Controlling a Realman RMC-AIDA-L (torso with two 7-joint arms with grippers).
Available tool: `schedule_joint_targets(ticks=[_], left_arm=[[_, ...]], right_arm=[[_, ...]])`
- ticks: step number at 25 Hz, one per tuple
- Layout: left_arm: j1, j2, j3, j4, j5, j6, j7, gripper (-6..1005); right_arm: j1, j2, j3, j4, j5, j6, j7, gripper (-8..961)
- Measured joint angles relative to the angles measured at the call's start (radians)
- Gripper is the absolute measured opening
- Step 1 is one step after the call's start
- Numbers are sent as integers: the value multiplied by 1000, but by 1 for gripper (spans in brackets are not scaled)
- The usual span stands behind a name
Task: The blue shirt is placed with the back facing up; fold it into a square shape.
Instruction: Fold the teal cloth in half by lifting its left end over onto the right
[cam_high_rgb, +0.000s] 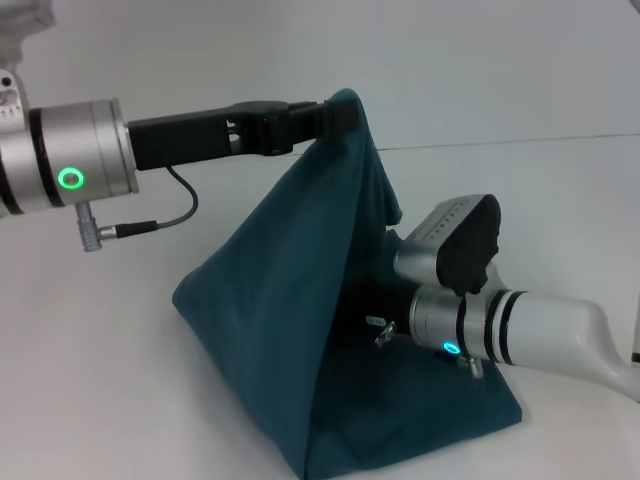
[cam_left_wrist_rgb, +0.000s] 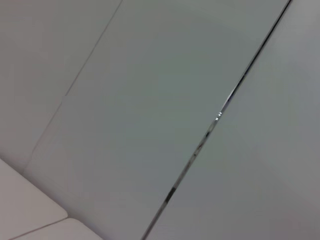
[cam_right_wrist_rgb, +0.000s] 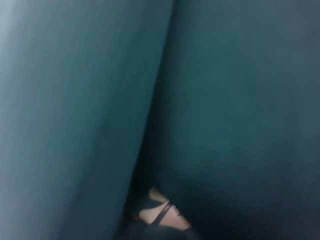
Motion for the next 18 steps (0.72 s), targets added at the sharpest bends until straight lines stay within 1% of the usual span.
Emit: schedule_joint_targets(ticks=[3, 7, 10, 13, 15, 18], left_arm=[[5, -8, 2, 1, 0, 4, 0, 28], [6, -18, 14, -3, -1, 2, 0, 28], [6, -28, 24, -3, -1, -2, 1, 28], [6, -40, 39, -4, -1, -4, 3, 27], [6, -41, 47, -8, -3, -4, 4, 27], [6, -44, 83, -38, -20, -7, 14, 27]], right_arm=[[-4, -1, 8, -10, 0, -9, 5, 51], [-18, -2, 23, -60, 1, -47, 36, 55], [-26, -3, 45, -94, 1, -87, 52, 58], [-19, -4, 48, -123, 1, -100, 86, 60], [-14, -4, 49, -133, 2, -102, 91, 62], [-10, -4, 50, -144, 17, -103, 91, 65]])
